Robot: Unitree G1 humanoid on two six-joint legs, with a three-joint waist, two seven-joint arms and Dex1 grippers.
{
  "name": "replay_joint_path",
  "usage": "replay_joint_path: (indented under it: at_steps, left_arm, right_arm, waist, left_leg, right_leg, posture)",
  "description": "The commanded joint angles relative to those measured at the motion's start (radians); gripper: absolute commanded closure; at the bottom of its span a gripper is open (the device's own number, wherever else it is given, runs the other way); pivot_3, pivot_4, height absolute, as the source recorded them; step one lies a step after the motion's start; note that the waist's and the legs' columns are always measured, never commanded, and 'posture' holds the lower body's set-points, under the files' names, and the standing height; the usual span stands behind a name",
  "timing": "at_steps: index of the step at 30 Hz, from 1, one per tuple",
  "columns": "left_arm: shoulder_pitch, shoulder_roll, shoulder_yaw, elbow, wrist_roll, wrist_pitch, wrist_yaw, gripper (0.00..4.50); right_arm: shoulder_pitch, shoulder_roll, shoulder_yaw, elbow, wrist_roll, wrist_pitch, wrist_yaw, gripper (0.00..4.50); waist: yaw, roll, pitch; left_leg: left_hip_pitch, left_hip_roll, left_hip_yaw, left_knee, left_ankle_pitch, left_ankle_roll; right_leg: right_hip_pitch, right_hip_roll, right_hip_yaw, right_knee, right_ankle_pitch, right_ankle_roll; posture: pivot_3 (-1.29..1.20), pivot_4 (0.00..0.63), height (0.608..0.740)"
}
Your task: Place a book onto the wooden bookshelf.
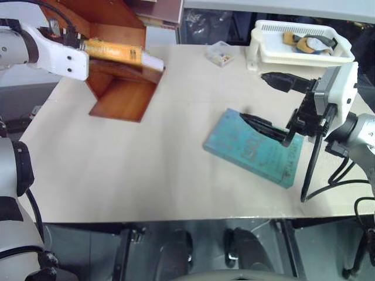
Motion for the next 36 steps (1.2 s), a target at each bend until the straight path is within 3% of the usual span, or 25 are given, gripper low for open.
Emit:
replay_joint_path:
  at_steps: [1, 3, 6, 9, 12, 16, 18, 21, 26, 29, 36]
  left_arm:
    - [0.005, 0.03, 0.047, 0.003, -0.044, -0.009, 0.008, 1.12]
    - [0.034, 0.045, 0.082, 0.0, -0.092, -0.035, -0.012, 0.12]
    - [0.099, 0.064, 0.157, -0.027, -0.207, -0.095, -0.072, 0.12]
    - [0.184, 0.038, 0.304, -0.125, -0.444, -0.062, -0.186, 0.12]
    - [0.314, -0.015, 0.434, -0.355, -0.672, 0.184, -0.239, 0.12]
    - [0.584, -0.101, 0.56, -0.866, -0.974, 0.679, -0.156, 0.12]
    - [0.763, -0.168, 0.582, -1.179, -1.13, 0.911, -0.022, 0.12]
    - [0.935, -0.269, 0.582, -1.492, -1.283, 1.132, 0.153, 0.12]
    - [1.203, -0.383, 0.532, -1.723, -1.336, 1.254, 0.243, 0.03]
    - [1.373, -0.342, 0.605, -1.694, -1.263, 1.228, 0.18, 0.03]
    - [1.607, -0.279, 0.8, -1.58, -1.194, 1.138, 0.021, 0.03]
  right_arm:
    - [-0.037, 0.014, 0.0, -0.003, -0.007, -0.018, -0.009, 0.08]
    - [-0.042, 0.021, 0.005, 0.007, -0.015, -0.021, -0.006, 0.08]
    - [-0.043, 0.024, 0.013, 0.023, -0.024, -0.025, 0.002, 0.08]
    - [-0.034, 0.021, 0.023, 0.038, -0.04, -0.025, 0.011, 0.08]
    - [-0.01, 0.016, 0.058, 0.056, -0.09, -0.029, 0.014, 0.08]
    - [0.029, 0.017, 0.106, 0.062, -0.14, -0.011, 0.009, 0.08]
    - [0.048, 0.028, 0.121, 0.087, -0.175, 0.006, -0.021, 0.08]
    - [0.089, 0.049, 0.128, 0.1, -0.204, 0.007, -0.046, 0.08]
    - [0.257, 0.034, 0.08, 0.044, -0.241, 0.015, -0.071, 0.02]
    - [0.504, -0.035, -0.075, -0.069, -0.183, 0.037, 0.013, 0.02]
    - [0.849, -0.079, -0.467, -0.129, -0.139, 0.049, 0.143, 0.02]
  waist:
    - [0.001, 0.0, 0.0]
    - [0.002, 0.0, 0.0]
    - [0.002, -0.001, 0.0]
    - [0.002, -0.001, 0.001]
    - [0.007, -0.002, 0.001]
    - [0.003, -0.002, 0.001]
    - [0.001, -0.002, 0.001]
    - [0.0, -0.002, 0.001]
    - [0.004, 0.001, -0.003]
    - [0.011, 0.001, -0.002]
    - [0.012, 0.002, -0.003]
  left_leg:
    - [-0.001, 0.0, 0.0, 0.0, 0.0, 0.0]
    - [-0.004, -0.001, 0.001, 0.001, 0.0, 0.0]
    - [-0.005, -0.001, 0.002, 0.001, 0.0, 0.0]
    - [-0.006, -0.001, 0.003, 0.0, 0.0, -0.001]
    - [-0.006, -0.001, 0.002, 0.001, 0.0, -0.001]
    - [-0.004, -0.001, -0.001, 0.002, 0.0, -0.001]
    - [-0.005, 0.0, -0.003, 0.004, 0.0, -0.001]
    - [-0.003, 0.0, -0.004, 0.006, 0.0, -0.001]
    - [-0.001, -0.001, -0.004, 0.006, 0.0, -0.002]
    - [-0.004, -0.001, -0.005, 0.006, 0.0, -0.002]
    - [0.007, 0.001, -0.005, 0.005, -0.005, -0.002]
  right_leg:
    - [-0.001, 0.0, 0.0, 0.0, 0.0, 0.0]
    - [-0.002, -0.001, -0.001, -0.002, 0.003, -0.002]
    - [-0.002, -0.002, 0.0, -0.004, 0.003, -0.001]
    - [-0.002, -0.002, 0.0, -0.005, 0.003, -0.001]
    - [-0.002, -0.003, -0.002, -0.004, 0.003, -0.001]
    - [0.0, -0.003, 0.0, -0.003, 0.003, -0.001]
    - [0.0, -0.003, 0.001, -0.002, 0.003, 0.0]
    - [0.002, -0.003, 0.002, -0.001, 0.004, 0.0]
    - [0.003, -0.002, 0.001, -0.001, 0.003, 0.0]
    - [0.002, -0.001, 0.0, -0.002, 0.003, -0.001]
    - [0.009, -0.002, 0.0, -0.003, -0.002, -0.002]
  posture:
    - [0.0, 0.15, 0.74]
    - [0.0, 0.15, 0.74]
    - [0.0, 0.15, 0.74]
    - [0.0, 0.15, 0.74]
    - [0.0, 0.15, 0.74]
    - [0.0, 0.15, 0.74]
    - [0.0, 0.15, 0.74]
    - [0.0, 0.15, 0.74]
    - [0.0, 0.15, 0.74]
    - [0.0, 0.15, 0.74]
    - [0.0, 0.15, 0.74]
